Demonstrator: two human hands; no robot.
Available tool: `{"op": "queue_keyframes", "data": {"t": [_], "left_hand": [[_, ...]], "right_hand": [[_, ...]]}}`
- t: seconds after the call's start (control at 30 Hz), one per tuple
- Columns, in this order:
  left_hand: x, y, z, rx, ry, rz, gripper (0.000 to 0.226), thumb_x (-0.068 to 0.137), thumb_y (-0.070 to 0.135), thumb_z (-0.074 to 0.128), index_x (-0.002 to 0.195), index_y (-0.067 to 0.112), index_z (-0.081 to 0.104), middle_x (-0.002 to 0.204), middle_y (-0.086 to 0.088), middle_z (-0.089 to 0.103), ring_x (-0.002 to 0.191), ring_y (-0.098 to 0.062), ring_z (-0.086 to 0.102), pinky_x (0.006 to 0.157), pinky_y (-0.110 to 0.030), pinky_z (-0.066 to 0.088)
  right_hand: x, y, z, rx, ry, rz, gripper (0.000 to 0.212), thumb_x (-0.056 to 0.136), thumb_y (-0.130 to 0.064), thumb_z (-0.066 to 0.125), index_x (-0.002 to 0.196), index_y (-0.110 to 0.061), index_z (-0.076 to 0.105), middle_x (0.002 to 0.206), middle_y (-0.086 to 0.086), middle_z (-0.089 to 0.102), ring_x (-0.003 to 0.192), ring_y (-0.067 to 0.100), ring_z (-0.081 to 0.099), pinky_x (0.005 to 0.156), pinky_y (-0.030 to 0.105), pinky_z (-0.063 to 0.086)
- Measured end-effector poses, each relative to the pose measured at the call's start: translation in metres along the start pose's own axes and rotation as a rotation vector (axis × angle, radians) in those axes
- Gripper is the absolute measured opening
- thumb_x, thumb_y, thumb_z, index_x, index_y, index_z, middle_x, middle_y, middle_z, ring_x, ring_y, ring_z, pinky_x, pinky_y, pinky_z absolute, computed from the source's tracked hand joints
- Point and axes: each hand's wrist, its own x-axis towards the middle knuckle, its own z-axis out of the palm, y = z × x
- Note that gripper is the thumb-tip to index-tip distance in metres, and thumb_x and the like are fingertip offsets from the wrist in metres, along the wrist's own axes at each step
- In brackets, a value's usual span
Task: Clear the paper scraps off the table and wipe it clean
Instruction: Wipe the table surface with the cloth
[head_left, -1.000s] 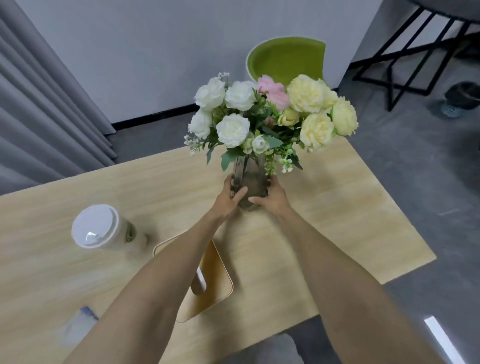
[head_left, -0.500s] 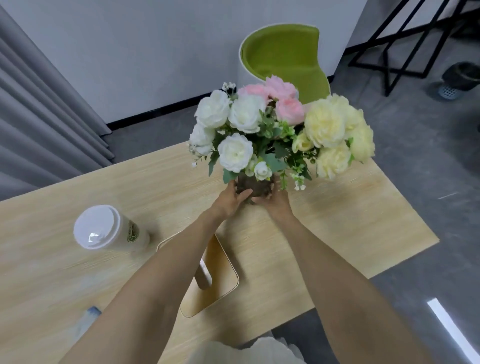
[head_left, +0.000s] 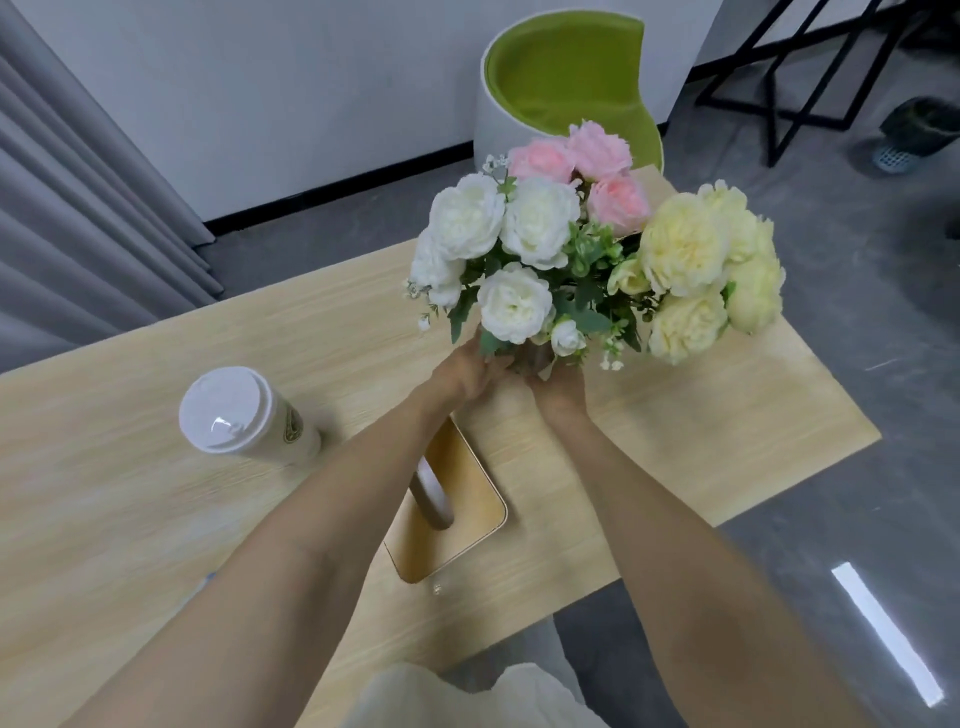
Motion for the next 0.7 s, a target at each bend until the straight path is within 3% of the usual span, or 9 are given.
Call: {"op": "queue_keyframes", "data": {"t": [0.07, 0.2, 0.33, 0.47, 0.63, 0.7], "left_hand": [[-0.010, -0.002, -0.003, 0.088, 0.041, 0.012, 0.057, 0.098, 0.033, 0.045, 0.147, 0.012, 0.025, 0.139, -0.014, 0.048, 0.123, -0.032, 0.049, 0.098, -0.040, 0.041], [-0.045, -0.010, -0.016, 0.178, 0.167, 0.018, 0.049, 0.102, 0.029, 0.035, 0.145, 0.009, 0.028, 0.138, -0.018, 0.047, 0.123, -0.035, 0.047, 0.095, -0.042, 0.042], [-0.091, -0.020, -0.032, 0.191, 0.252, 0.024, 0.044, 0.102, 0.029, 0.033, 0.141, 0.010, 0.036, 0.136, -0.016, 0.049, 0.122, -0.035, 0.047, 0.098, -0.042, 0.041], [-0.148, -0.047, -0.045, 0.219, 0.282, 0.100, 0.036, 0.102, 0.025, 0.034, 0.131, 0.009, 0.046, 0.129, -0.012, 0.053, 0.116, -0.033, 0.049, 0.091, -0.042, 0.043], [-0.230, -0.108, -0.057, 0.198, 0.351, 0.119, 0.020, 0.098, 0.020, 0.037, 0.086, 0.012, 0.051, 0.087, -0.005, 0.053, 0.079, -0.022, 0.049, 0.067, -0.041, 0.037], [-0.261, -0.140, -0.059, 0.117, 0.366, 0.032, 0.022, 0.097, 0.021, 0.037, 0.090, 0.007, 0.053, 0.095, -0.011, 0.056, 0.085, -0.027, 0.051, 0.073, -0.043, 0.037]], "right_hand": [[-0.017, -0.005, 0.003, -0.181, -0.007, -0.019, 0.058, 0.090, -0.012, 0.060, 0.140, 0.003, 0.033, 0.139, 0.018, 0.044, 0.127, 0.030, 0.044, 0.102, 0.030, 0.034], [-0.059, -0.011, 0.014, -0.209, 0.038, 0.003, 0.063, 0.094, -0.009, 0.051, 0.149, -0.007, 0.019, 0.147, 0.014, 0.035, 0.134, 0.029, 0.037, 0.106, 0.033, 0.032], [-0.100, -0.033, 0.030, -0.264, 0.070, -0.026, 0.050, 0.098, -0.011, 0.042, 0.146, -0.009, 0.027, 0.145, 0.012, 0.037, 0.131, 0.029, 0.039, 0.101, 0.035, 0.036], [-0.138, -0.062, 0.065, -0.368, 0.096, -0.186, 0.042, 0.098, -0.009, 0.038, 0.139, -0.009, 0.037, 0.145, 0.008, 0.037, 0.132, 0.025, 0.035, 0.100, 0.037, 0.035], [-0.191, -0.076, 0.132, -0.542, 0.133, -0.479, 0.036, 0.089, -0.002, 0.043, 0.123, -0.006, 0.055, 0.129, 0.011, 0.047, 0.120, 0.030, 0.040, 0.097, 0.037, 0.036], [-0.212, -0.076, 0.159, -0.597, 0.097, -0.588, 0.032, 0.082, 0.004, 0.046, 0.108, -0.004, 0.063, 0.114, 0.014, 0.053, 0.108, 0.034, 0.047, 0.087, 0.040, 0.042]]}}
